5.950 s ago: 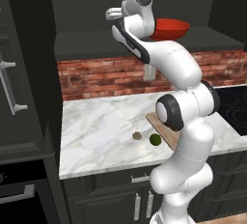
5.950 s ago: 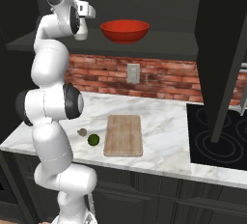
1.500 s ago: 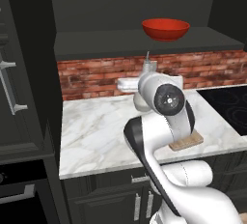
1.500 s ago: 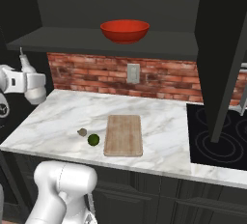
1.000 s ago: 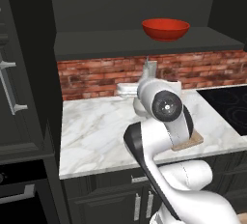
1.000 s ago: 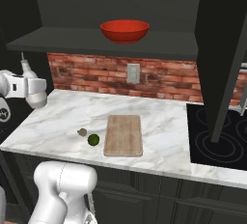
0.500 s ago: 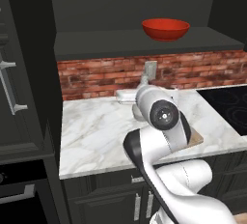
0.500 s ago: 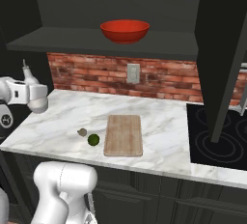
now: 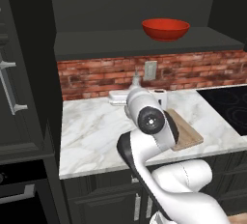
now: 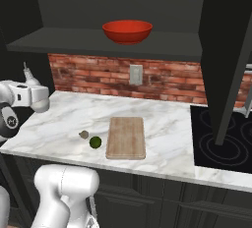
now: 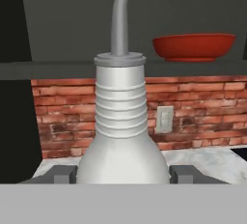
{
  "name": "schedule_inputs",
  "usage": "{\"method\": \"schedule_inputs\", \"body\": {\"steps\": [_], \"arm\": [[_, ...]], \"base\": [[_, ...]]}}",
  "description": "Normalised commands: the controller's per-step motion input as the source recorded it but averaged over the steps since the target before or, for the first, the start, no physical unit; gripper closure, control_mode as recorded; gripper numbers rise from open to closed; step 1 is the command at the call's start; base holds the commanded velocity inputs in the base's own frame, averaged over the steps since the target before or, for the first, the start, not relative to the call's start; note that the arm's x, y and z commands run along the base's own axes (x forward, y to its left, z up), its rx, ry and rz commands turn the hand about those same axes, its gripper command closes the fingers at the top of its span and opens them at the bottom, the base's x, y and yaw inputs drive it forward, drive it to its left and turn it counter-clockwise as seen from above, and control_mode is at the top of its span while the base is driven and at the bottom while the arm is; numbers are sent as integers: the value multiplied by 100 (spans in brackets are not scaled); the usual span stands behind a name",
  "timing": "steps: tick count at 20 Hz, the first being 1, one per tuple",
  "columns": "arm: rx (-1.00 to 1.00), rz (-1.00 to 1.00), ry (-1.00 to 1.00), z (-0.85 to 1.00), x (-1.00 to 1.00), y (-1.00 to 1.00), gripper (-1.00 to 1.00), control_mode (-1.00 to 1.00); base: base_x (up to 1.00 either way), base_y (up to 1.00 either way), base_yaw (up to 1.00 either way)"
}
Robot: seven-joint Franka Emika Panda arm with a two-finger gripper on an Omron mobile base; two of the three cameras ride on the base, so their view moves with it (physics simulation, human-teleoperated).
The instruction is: Open the cabinet. Place the bowl and condiment on the counter. Then place the lime and garlic on the cutting board.
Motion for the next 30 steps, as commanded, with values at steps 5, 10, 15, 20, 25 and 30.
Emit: {"method": "schedule_inputs", "body": {"steps": [5, 10, 15, 20, 25, 30], "arm": [[0, 0, -1, -6, 23, 17, 100, -100], [3, 0, 0, 0, 3, 4, 100, -100], [3, 0, 1, 0, 1, 5, 100, -100], [1, 0, 3, -6, 12, 3, 100, -100], [0, 0, 4, -19, 26, 3, 100, -100], [0, 0, 0, -21, 24, 5, 100, -100]], "base": [[0, 0, 0], [0, 0, 0], [0, 0, 0], [0, 0, 0], [0, 0, 0], [0, 0, 0]]}}
